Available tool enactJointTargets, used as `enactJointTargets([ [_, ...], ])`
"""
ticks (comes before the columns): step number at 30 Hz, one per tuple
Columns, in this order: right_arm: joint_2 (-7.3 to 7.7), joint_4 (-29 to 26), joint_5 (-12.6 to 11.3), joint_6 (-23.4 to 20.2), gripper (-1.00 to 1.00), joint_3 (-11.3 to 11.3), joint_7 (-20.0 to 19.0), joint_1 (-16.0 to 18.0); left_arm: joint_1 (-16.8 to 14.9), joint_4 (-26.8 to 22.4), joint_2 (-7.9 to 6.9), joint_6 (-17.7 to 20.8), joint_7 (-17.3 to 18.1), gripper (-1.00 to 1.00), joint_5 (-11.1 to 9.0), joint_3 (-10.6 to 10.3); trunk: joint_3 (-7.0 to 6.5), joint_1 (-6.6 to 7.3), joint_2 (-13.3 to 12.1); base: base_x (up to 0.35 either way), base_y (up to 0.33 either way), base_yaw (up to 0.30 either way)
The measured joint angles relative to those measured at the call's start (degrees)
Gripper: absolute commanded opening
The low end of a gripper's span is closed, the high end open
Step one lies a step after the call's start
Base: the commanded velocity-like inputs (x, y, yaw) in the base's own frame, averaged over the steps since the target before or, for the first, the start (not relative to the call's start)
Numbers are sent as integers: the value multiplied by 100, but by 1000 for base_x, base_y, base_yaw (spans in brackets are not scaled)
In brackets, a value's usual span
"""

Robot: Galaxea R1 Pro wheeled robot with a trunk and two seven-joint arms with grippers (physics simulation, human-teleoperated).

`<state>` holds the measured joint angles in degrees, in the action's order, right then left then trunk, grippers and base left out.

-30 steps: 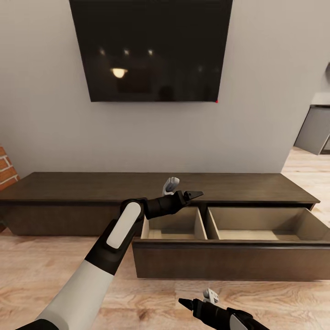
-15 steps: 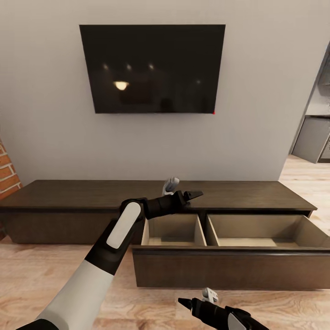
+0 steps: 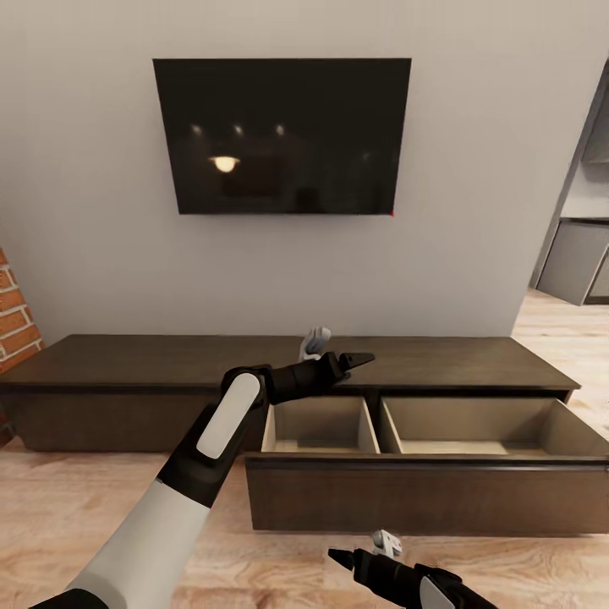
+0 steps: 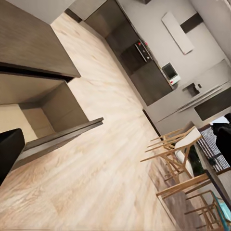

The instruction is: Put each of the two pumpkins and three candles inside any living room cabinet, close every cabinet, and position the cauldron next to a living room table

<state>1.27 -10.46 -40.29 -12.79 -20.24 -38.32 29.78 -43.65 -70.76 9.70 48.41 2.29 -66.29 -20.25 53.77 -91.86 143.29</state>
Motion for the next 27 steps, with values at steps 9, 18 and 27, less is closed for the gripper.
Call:
enactJointTargets([
  [9, 2, -8, 398, -3, 100, 9, 48, 0, 0, 307, 3, 0, -69, 100, 22, 6, 75, -1, 0, -297, 0, 0],
  [18, 25, -83, 436, -17, 100, 25, 378, 0, 0, 725, -59, 2, -72, 100, 371, 48, 106, 1, 0, -193, 0, 0],
  [27, 30, -212, 429, -17, 100, 17, 998, 7, 0, 1178, -83, 30, -48, 100, 1345, 36, 107, 2, 0, -9, 0, 0],
])
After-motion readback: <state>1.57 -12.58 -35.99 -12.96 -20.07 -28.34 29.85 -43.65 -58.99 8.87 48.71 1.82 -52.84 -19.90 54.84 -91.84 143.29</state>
